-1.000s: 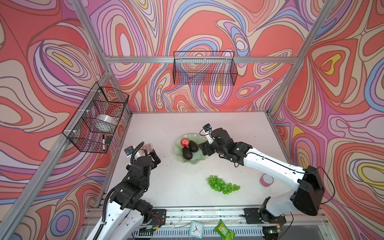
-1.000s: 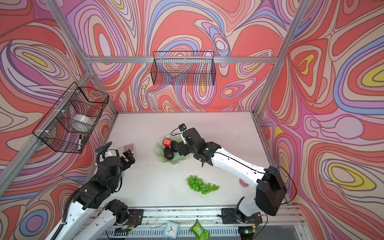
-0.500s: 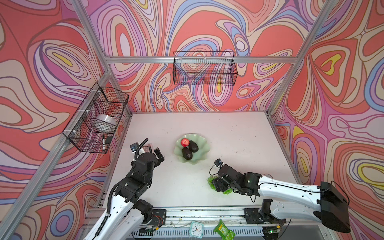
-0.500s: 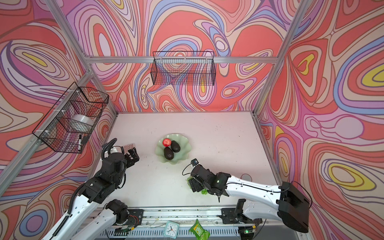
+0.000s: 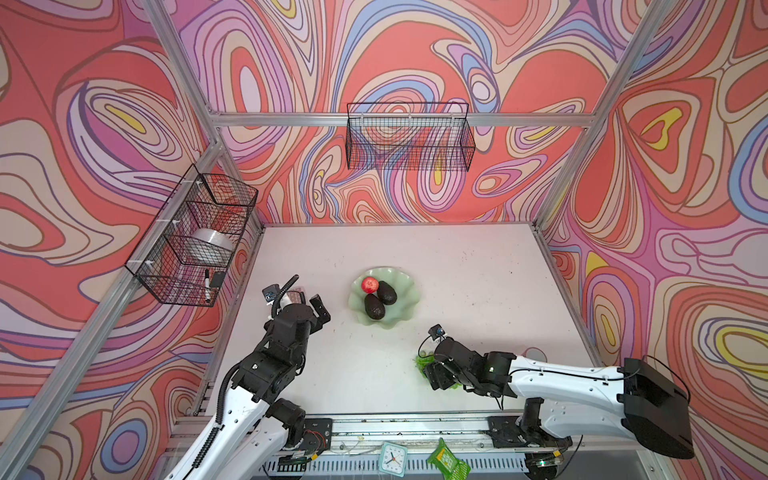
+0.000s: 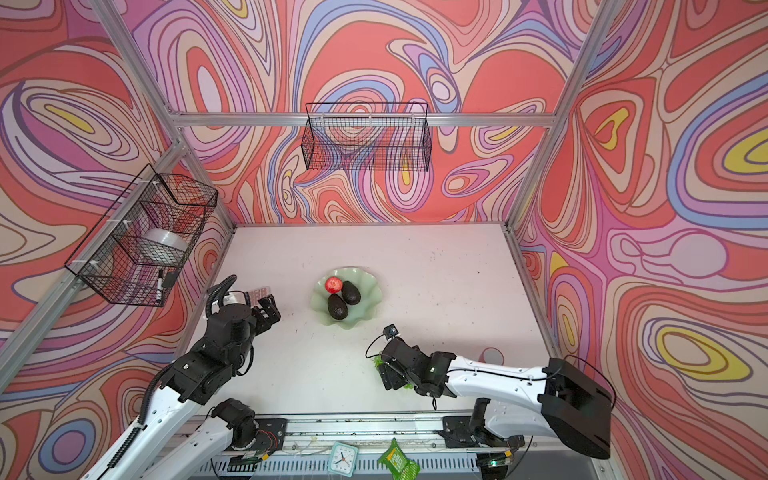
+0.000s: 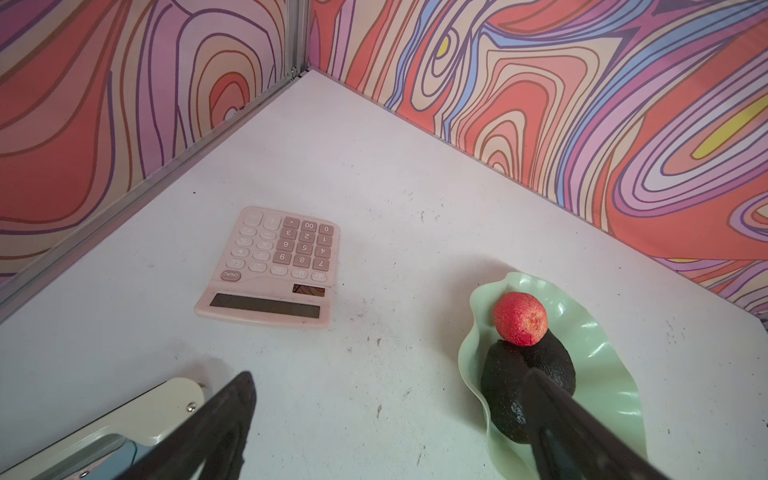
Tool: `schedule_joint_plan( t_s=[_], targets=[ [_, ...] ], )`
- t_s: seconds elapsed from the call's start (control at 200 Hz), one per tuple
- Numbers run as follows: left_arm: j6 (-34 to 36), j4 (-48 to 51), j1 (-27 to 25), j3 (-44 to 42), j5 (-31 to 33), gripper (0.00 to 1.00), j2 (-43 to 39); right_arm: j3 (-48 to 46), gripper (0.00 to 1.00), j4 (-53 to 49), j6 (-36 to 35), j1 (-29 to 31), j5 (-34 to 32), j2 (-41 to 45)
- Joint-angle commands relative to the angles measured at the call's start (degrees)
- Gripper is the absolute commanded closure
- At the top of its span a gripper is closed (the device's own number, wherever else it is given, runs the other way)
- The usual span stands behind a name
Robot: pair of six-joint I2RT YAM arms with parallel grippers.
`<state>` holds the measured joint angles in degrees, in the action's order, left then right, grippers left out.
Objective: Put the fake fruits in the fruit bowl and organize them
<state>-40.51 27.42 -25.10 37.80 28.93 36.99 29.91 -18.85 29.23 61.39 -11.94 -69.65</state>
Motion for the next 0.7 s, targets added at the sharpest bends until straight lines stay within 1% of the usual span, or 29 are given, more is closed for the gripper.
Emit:
schedule_joint_plan(
  t_s=[0.0,0.125,0.27,0.391,0.536,0.696],
  targets=[
    [-0.5,-1.3,0.4,0.3,0.1,0.0,0.3,1.6,0.12,0.2,1.0,0.8,-1.3,-2.1],
    [-0.4,-1.3,0.4,0.2,0.1,0.0,0.4,2.8,0.14,-0.1,2.1,1.3,-1.9,-5.1],
    [-0.1,-1.3,0.4,0.0,0.3,0.0,0.3,4.4,0.19,0.0,2.7,1.8,-3.0,-8.6],
    [-0.2,-1.0,0.4,-0.1,0.7,0.0,-0.1,4.7,0.29,1.6,4.2,1.9,-4.0,-10.5],
    [-0.1,-0.5,0.4,-0.3,1.0,0.0,-0.8,4.1,0.41,3.0,6.8,2.1,-7.3,-11.5],
    [-0.1,-0.5,0.3,-0.5,1.2,0.0,-1.0,3.6,0.48,3.6,8.2,2.1,-10.5,-8.4]
  ],
)
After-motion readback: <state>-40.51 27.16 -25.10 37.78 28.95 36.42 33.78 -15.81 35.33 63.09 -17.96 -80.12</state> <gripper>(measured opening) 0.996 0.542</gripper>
